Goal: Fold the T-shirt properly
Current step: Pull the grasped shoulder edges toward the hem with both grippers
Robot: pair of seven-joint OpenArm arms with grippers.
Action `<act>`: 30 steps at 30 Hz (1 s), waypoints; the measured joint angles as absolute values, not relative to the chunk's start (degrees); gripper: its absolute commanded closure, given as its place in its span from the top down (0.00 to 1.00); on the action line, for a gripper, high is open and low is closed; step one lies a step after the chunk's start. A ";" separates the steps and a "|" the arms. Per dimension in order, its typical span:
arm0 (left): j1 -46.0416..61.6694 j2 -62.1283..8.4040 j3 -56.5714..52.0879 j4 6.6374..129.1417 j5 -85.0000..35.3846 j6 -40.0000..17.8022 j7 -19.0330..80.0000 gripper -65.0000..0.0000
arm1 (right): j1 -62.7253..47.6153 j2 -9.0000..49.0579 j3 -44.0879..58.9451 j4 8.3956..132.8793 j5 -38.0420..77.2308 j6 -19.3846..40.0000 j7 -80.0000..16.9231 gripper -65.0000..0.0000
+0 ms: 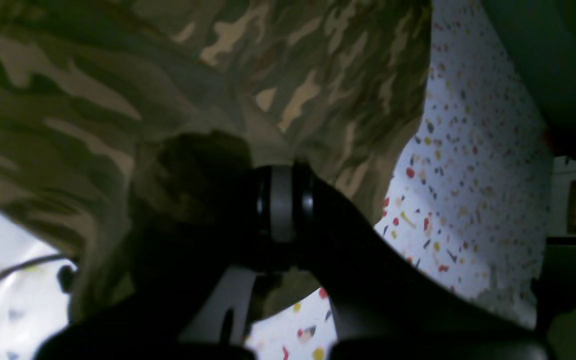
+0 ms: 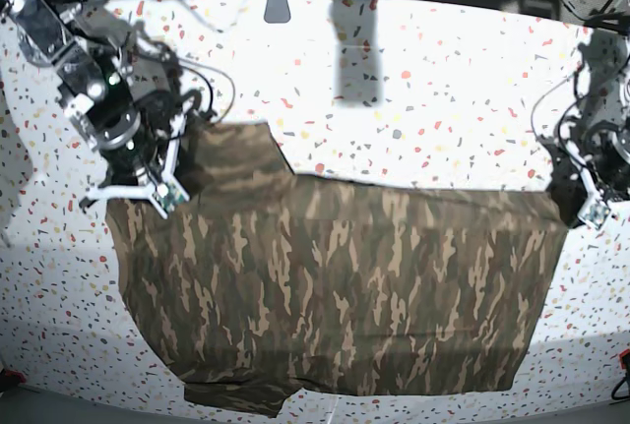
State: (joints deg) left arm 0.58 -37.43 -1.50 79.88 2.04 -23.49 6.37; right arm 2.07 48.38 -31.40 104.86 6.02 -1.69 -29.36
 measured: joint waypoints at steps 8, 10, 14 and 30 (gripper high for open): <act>-6.87 -30.98 -1.52 71.57 4.25 -26.02 5.74 0.00 | 7.77 45.23 -31.40 96.55 10.41 0.62 -28.12 0.00; -8.62 -29.04 -1.54 69.73 8.29 -25.69 5.58 0.00 | 9.10 44.23 -31.48 94.04 11.53 1.56 -27.66 0.00; -10.87 -27.31 -1.50 66.19 9.34 -25.93 4.54 0.00 | 12.27 42.65 -31.53 89.41 14.15 1.98 -26.98 0.00; -14.28 -27.42 2.00 58.65 9.43 -26.13 2.66 0.00 | 24.84 37.78 -38.94 74.70 19.25 6.42 -24.60 0.00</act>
